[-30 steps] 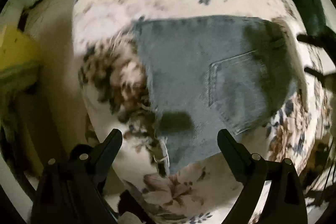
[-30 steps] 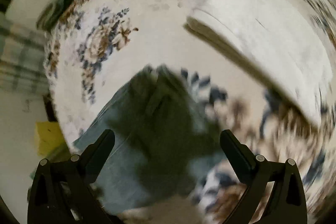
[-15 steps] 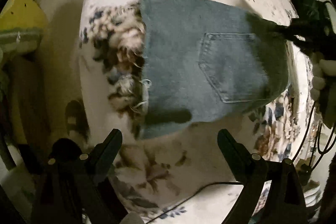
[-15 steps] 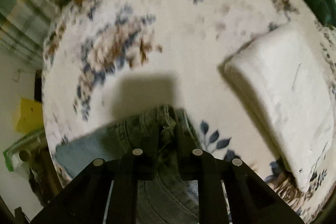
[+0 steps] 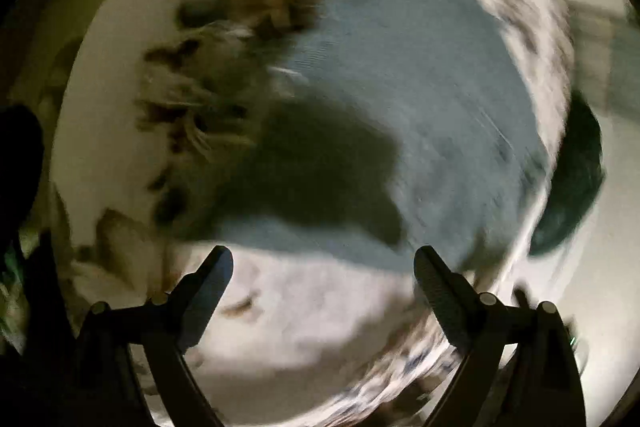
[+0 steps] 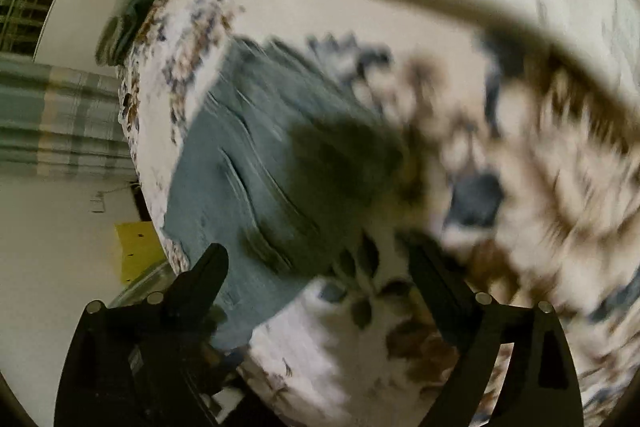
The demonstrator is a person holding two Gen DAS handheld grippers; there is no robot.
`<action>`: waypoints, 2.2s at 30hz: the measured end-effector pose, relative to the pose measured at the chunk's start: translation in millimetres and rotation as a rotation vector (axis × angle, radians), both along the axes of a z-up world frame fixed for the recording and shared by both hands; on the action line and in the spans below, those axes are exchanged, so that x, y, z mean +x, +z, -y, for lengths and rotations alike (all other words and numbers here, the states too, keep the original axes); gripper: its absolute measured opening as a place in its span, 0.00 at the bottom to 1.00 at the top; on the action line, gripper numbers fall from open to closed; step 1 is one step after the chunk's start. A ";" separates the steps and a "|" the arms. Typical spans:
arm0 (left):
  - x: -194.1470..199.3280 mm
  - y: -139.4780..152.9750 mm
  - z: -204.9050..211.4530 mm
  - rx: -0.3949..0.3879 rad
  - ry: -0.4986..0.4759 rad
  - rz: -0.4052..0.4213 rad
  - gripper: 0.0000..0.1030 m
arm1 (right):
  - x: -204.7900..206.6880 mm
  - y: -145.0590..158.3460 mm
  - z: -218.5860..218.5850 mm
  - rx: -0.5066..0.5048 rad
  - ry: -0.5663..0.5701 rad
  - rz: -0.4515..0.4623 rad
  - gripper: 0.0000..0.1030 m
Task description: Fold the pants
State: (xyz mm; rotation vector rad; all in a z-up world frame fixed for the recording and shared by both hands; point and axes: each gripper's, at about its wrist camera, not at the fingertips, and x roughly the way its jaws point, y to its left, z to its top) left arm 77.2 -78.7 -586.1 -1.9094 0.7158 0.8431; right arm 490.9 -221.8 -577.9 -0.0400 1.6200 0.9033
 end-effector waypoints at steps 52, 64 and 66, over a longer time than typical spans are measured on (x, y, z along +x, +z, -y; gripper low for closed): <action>303.8 236.2 -196.9 0.569 -0.527 0.380 0.24 | 134.9 185.7 58.4 0.374 -0.873 0.096 0.16; 509.2 87.9 -165.4 0.531 -1.081 0.356 0.24 | 187.0 72.6 141.2 0.319 -1.276 0.165 0.16; 501.5 56.5 -167.3 0.486 -1.108 0.311 0.24 | 173.6 44.4 140.0 0.296 -1.296 0.146 0.16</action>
